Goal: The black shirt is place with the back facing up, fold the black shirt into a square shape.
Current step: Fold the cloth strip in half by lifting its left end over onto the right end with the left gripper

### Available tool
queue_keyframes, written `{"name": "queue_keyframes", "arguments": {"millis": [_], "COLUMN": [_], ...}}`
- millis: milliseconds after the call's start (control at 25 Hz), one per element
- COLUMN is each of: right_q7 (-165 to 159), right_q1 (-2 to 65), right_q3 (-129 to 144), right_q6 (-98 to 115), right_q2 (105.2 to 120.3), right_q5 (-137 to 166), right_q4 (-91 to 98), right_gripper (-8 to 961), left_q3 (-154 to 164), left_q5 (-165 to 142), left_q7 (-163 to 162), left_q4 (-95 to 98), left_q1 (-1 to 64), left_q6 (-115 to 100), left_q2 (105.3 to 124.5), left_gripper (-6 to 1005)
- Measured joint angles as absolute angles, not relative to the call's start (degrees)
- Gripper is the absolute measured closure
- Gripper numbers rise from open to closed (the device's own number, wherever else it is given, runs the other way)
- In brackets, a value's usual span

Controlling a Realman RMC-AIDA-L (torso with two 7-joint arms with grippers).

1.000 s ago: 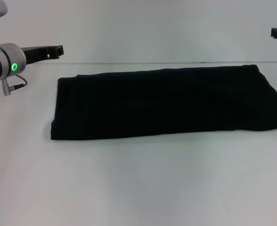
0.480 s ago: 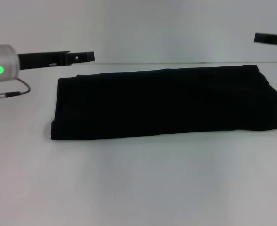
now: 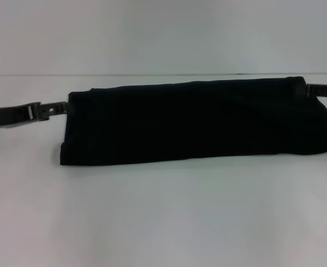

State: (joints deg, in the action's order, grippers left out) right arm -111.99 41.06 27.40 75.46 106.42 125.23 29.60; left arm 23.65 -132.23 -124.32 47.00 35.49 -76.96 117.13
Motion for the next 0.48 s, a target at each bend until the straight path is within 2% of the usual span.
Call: {"name": "queue_keyframes", "arguments": {"millis": [480], "right_q7": [-115.8], "right_q1": [39.7], "right_q3": [28.4], "right_q6": [75.3], "right_q2": [106.3], "right_q5": [127.2], "right_q4": [30.3], "right_gripper": [279], "left_q3": [26.3], "left_q5": [-138.2], "left_q7": [-125.8], "left_q4": [42.4], "left_q1": [35.7], "left_q6": [-72.7], "left_q2": [117.31], "left_gripper": [110]}}
